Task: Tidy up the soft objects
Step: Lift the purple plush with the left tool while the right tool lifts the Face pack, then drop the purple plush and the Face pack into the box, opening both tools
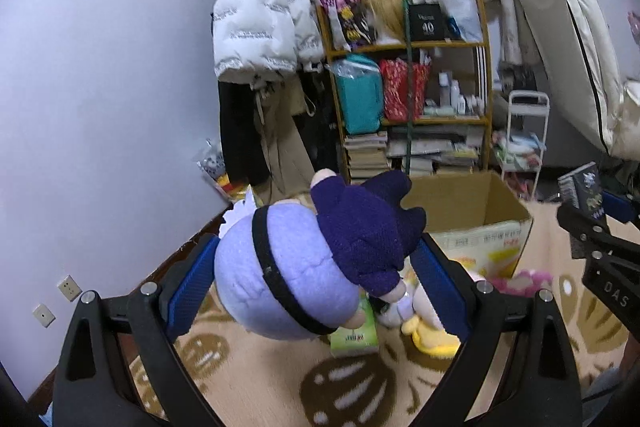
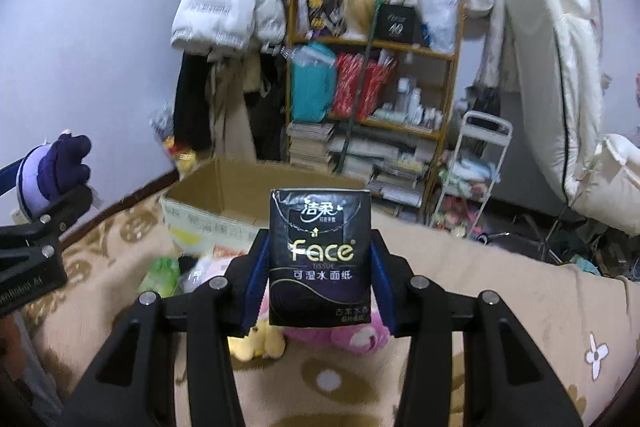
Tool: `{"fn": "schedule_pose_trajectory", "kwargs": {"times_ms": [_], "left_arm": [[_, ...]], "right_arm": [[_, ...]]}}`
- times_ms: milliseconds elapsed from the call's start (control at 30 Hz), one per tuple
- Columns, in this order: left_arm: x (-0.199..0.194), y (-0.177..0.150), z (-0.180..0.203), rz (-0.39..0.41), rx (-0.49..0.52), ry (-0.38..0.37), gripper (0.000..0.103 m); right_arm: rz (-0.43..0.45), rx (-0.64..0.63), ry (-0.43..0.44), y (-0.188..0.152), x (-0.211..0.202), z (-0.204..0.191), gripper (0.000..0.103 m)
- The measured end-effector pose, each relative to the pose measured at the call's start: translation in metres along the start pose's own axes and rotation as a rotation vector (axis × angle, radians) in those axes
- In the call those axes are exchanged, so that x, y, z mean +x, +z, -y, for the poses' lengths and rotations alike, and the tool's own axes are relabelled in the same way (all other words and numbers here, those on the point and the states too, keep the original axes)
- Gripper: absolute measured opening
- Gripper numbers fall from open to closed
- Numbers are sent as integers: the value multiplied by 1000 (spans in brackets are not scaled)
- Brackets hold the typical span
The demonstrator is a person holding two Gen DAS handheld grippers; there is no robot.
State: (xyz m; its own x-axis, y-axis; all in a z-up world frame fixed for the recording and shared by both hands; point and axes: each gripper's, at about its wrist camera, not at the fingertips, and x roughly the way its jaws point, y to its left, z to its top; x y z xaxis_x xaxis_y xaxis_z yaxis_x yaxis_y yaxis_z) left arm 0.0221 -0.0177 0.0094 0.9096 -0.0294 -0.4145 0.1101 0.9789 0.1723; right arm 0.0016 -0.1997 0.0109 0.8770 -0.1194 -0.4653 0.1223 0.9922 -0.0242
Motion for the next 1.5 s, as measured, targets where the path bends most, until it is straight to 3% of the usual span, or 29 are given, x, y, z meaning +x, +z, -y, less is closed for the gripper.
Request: {"fn": "schedule_pose_trajectory", "kwargs": {"times_ms": [467, 833, 1067, 1500], "left_arm": [[13, 42, -13, 132, 25, -16, 93], [44, 83, 19, 205, 99, -46, 94], [73, 92, 35, 175, 81, -54, 94], [122, 56, 44, 25, 62, -127, 94]], "right_arm": [[99, 89, 20, 33, 1, 33, 49], [161, 116, 3, 77, 35, 35, 49], [168, 207, 13, 79, 64, 36, 50], [51, 195, 66, 38, 109, 26, 50]]}}
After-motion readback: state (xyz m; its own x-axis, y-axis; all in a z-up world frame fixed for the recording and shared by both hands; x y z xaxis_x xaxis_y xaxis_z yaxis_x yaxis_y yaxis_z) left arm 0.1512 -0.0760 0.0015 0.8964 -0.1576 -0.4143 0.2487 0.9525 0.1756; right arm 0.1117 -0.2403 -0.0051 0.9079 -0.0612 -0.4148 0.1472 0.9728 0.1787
